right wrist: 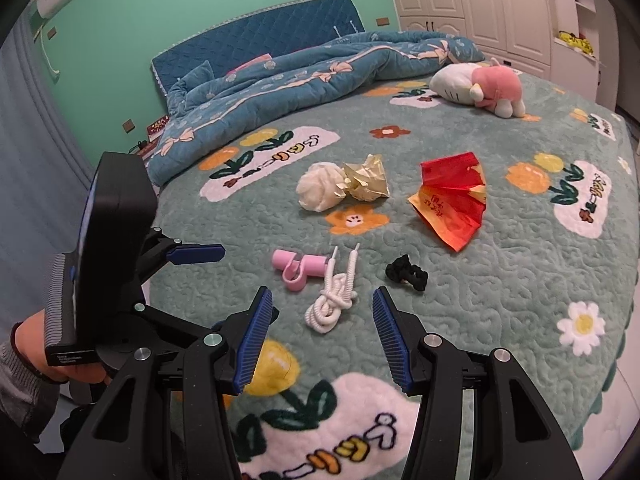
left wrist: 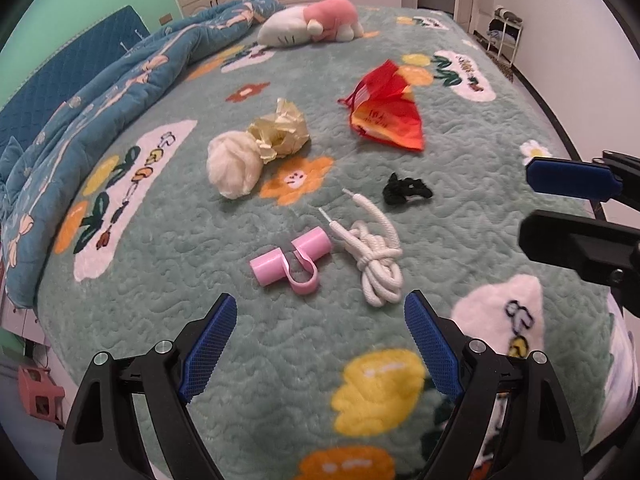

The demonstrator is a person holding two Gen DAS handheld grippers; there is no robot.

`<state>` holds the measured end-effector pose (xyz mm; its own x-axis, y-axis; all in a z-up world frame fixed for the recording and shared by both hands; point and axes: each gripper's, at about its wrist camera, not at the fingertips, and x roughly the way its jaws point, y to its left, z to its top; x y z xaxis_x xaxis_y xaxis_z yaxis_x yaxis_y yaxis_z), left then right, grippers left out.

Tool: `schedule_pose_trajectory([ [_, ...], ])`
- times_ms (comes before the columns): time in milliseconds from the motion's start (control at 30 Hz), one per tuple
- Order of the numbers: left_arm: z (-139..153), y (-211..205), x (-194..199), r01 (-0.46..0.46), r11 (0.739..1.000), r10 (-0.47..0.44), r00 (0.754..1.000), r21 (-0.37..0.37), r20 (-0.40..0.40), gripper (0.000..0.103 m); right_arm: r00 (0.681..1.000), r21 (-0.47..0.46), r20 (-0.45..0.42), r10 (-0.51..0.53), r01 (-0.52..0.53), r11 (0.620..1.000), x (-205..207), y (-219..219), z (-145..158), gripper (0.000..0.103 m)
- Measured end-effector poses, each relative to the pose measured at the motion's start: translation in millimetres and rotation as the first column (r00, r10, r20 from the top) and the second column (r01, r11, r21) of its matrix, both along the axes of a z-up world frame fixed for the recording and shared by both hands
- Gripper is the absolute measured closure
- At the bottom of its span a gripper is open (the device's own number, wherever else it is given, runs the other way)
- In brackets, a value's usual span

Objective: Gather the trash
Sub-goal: 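Move both tools back toward the items on the bed, then grasp the pink plastic clip with the left gripper while the right grasps the white rope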

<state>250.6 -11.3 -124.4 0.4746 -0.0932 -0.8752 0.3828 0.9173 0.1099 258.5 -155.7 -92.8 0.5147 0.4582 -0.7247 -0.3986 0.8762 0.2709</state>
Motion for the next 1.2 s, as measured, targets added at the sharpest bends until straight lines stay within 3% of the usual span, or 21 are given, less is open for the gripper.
schedule_pose_trajectory([
  [400, -32, 8, 46, -0.007, 1.000, 0.008, 0.999, 0.027, -0.050, 0.018, 0.997, 0.002, -0.080, 0.006, -0.006, 1.000, 31, 8, -40, 0.050],
  [800, -72, 17, 78, 0.014, 0.999, -0.009, 0.993, 0.038, -0.115, 0.017, 0.992, -0.006, -0.122, -0.005, 0.004, 1.000, 43, 14, -59, 0.050],
  [1200, -78, 21, 76, 0.042, 0.999, -0.040, 0.996, 0.025, -0.080, 0.018, 0.989, -0.014, -0.150, 0.002, -0.004, 1.000, 48, 24, -74, 0.050],
])
